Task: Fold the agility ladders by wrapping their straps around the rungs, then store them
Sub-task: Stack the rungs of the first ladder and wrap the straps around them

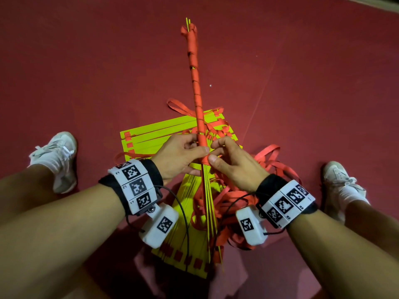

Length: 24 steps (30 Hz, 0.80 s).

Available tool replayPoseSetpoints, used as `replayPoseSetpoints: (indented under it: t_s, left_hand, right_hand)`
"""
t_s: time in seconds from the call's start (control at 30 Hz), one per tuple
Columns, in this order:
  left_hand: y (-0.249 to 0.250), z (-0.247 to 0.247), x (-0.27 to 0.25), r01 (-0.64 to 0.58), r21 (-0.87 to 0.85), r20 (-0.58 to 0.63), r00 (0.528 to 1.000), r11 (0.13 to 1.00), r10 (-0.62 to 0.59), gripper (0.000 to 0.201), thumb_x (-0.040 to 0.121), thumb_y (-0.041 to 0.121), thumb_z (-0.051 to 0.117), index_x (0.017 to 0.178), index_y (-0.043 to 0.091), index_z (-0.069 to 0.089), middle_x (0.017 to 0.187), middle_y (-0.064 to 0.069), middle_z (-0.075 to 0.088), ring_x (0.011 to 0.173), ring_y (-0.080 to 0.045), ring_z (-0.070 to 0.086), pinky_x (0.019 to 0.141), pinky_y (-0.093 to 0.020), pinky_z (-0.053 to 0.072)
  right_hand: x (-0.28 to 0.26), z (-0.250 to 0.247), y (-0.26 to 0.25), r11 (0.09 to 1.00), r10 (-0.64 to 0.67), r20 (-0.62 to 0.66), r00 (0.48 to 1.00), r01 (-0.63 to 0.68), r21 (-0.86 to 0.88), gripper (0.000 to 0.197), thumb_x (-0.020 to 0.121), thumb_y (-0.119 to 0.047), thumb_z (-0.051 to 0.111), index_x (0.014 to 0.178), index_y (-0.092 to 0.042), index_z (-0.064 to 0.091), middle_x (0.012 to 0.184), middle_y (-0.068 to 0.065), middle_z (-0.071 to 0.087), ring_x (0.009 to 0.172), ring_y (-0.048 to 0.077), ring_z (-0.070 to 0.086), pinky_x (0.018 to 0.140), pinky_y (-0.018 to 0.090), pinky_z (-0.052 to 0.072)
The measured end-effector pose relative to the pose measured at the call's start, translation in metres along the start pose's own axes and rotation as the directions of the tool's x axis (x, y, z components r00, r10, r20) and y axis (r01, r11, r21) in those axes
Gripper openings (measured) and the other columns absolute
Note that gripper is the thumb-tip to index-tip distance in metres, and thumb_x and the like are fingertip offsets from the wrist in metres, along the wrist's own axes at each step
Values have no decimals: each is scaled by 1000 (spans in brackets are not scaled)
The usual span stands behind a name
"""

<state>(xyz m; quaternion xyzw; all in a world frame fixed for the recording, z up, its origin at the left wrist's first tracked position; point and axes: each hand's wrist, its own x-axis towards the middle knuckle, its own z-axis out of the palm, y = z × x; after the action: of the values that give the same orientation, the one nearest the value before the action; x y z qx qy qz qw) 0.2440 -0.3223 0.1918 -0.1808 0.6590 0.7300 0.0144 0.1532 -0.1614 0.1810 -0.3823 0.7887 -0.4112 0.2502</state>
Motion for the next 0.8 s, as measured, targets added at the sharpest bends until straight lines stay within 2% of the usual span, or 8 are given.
replayPoseSetpoints:
  t_s: [0.1,0.17,0.27,0.33,0.43,0.6,0.73,0.8]
  left_hand:
    - [-1,0,0,8,17,7,1000,1000,-8,7,97,10,63,96,17,66,98,-13,65,81,-15,69,61,-34,58]
    - [-2,0,0,18,28,6,1000,999,-18,8,97,10,63,97,17,67,105,-18,67,83,-15,69,64,-36,59]
    - [-2,2,1,36,34,-2,999,999,-36,11,97,7,60,96,15,68,115,-24,68,84,-17,69,66,-37,59]
    - [-2,3,1,48,19,-21,999,999,-48,16,96,1,56,96,12,68,114,-19,72,80,-17,71,63,-34,59]
    - [-2,2,3,55,20,-57,997,998,-54,24,95,-3,51,96,12,69,111,-7,76,86,-20,71,63,-33,58]
    - [0,1,3,73,-1,-99,992,997,-72,23,90,-1,48,106,1,65,98,-10,69,88,-24,63,79,-47,56]
    - [2,1,2,74,-63,-62,995,995,-78,32,82,2,51,111,8,65,97,-11,65,86,-21,60,87,-54,56]
    - [3,1,2,62,-93,-59,996,994,-68,30,88,-6,46,107,8,65,98,-14,63,81,-18,58,78,-43,59]
  right_hand:
    - [2,-3,0,1000,21,-10,1000,-21,-17,32,93,-42,64,112,-21,50,87,-12,63,69,13,58,66,39,50]
    - [4,-5,1,999,41,-18,999,-42,-20,33,90,-44,67,107,-19,54,82,-7,65,66,18,56,65,45,50]
    - [4,-8,2,996,29,-25,999,-31,-87,31,88,-45,69,88,-15,62,69,-2,59,60,13,51,62,43,47]
    - [3,-10,3,991,5,-1,1000,-5,-132,30,91,-41,68,77,-15,64,65,2,55,58,15,47,61,41,44]
    - [3,-12,7,991,-2,26,1000,6,-137,26,95,-32,66,71,-22,63,72,16,61,63,26,51,65,43,46]
    - [5,-13,9,991,-27,25,999,29,-130,23,96,-23,65,75,-31,60,66,-11,55,60,1,46,63,30,39]
    - [4,-13,9,990,-7,55,998,14,-140,25,98,-24,62,77,-36,59,68,-13,54,60,1,46,64,31,41]
    - [3,-14,8,990,-7,84,996,19,-136,27,99,-25,60,74,-36,59,69,-9,54,62,7,47,63,37,41]
